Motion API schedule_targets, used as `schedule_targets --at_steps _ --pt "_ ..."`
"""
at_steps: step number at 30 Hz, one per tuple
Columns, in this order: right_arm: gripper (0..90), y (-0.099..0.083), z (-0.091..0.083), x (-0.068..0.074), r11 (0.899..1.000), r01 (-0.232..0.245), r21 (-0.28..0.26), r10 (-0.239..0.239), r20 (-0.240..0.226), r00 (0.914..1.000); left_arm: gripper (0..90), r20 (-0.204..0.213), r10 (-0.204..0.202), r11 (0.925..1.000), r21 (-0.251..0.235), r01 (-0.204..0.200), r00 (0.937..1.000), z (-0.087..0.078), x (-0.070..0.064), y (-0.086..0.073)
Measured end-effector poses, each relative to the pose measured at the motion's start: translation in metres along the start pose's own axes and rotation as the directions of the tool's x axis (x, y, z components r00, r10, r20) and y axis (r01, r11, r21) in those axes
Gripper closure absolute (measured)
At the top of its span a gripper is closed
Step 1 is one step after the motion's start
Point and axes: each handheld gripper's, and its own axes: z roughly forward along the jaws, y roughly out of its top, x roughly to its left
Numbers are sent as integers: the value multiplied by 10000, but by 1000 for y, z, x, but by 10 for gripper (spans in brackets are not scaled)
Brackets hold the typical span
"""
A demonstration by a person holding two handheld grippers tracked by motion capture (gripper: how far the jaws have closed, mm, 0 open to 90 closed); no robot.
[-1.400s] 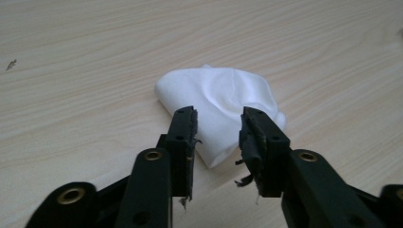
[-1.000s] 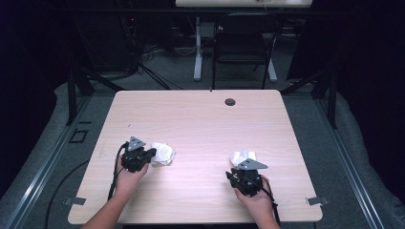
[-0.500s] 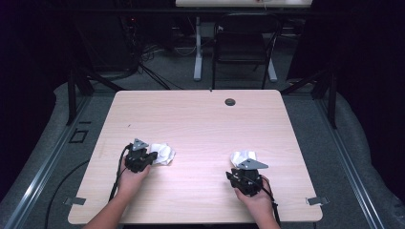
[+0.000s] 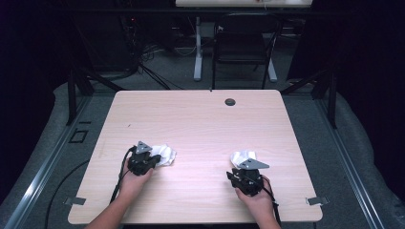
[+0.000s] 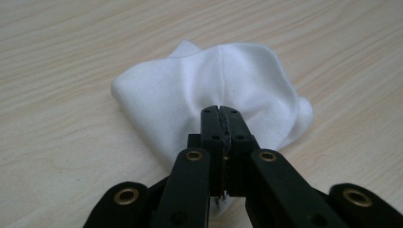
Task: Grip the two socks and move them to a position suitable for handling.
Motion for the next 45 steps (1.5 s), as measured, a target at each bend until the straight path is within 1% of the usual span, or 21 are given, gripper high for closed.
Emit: schedule_targets --at_steps 4,6,10,14,19,20,23,24,28,29,30,32,33,34,36,37,38,39,40,44,45 --pt "708 0 0 0 10000 -7 5 7 33 10000 894 153 322 9995 46 -322 9994 0 -8 0" --pt "707 0 0 0 10000 -7 3 7 28 10000 895 231 397 9992 27 -398 9989 0 -12 -1" --pt "704 0 0 0 10000 -34 -8 34 36 10000 896 398 501 9987 -21 -500 9980 1 -18 -2" --pt "704 0 0 0 10000 -42 -21 42 0 10000 897 623 461 9989 -37 -460 9970 2 -24 -2" --pt "701 -1 0 -1 10000 -72 -48 72 2 10000 897 975 573 9984 -34 -573 9936 2 -33 -3" --pt "701 -1 0 -1 10000 -73 -49 73 3 10000 897 1069 524 9986 -32 -524 9929 2 -36 -4" --pt "700 -1 0 -1 10000 -69 -31 69 27 10000 897 1227 851 9963 25 -860 9888 2 -46 -4" --pt "700 -1 0 -1 10000 -69 -31 69 27 10000 897 1227 851 9963 25 -860 9888 2 -46 -4" --pt "699 0 -1 -1 10000 -60 -33 60 28 10000 897 1669 1172 9930 -32 -1183 9790 2 -65 -6" --pt "699 0 -1 -1 10000 -61 -32 61 25 10000 897 1669 1172 9930 -32 -1183 9790 2 -65 -6" --pt "699 0 -1 -1 10000 -52 -22 52 24 10000 897 1843 1330 9909 -42 -1346 9738 2 -72 -7" --pt "698 0 -1 0 10000 -27 -11 27 24 10000 897 2094 1350 9906 -71 -1366 9685 2 -80 -8" --pt "698 0 -1 0 10000 -27 -11 27 24 10000 897 2094 1350 9906 -71 -1366 9685 2 -80 -8" --pt "698 0 -1 0 10000 -23 -15 23 18 10000 897 2274 1374 9902 -61 -1397 9641 1 -85 -9" --pt "698 0 -1 0 10000 -18 -17 18 15 10000 897 2454 1475 9885 -49 -1510 9581 1 -91 -10" --pt "698 0 -1 0 10000 -18 -17 18 15 10000 897 2454 1475 9885 -49 -1510 9581 1 -91 -10" --pt "697 0 -1 0 10000 4 17 -4 27 10000 897 2577 1576 9869 -64 -1614 9533 1 -97 -11" --pt "697 0 -1 0 10000 -5 -6 5 19 10000 897 2577 1576 9869 -64 -1614 9533 1 -97 -11" --pt "695 0 -2 -1 10000 10 12 -10 33 10000 897 2740 1658 9853 -58 -1707 9473 0 -101 -12" --pt "695 0 -2 -1 10000 -24 -52 24 9 10000 896 2980 1772 9830 -77 -1832 9380 -1 -109 -13" --pt "695 0 -2 -1 9999 -46 -93 45 -31 10000 897 3004 1776 9830 -81 -1837 9371 -1 -110 -14"
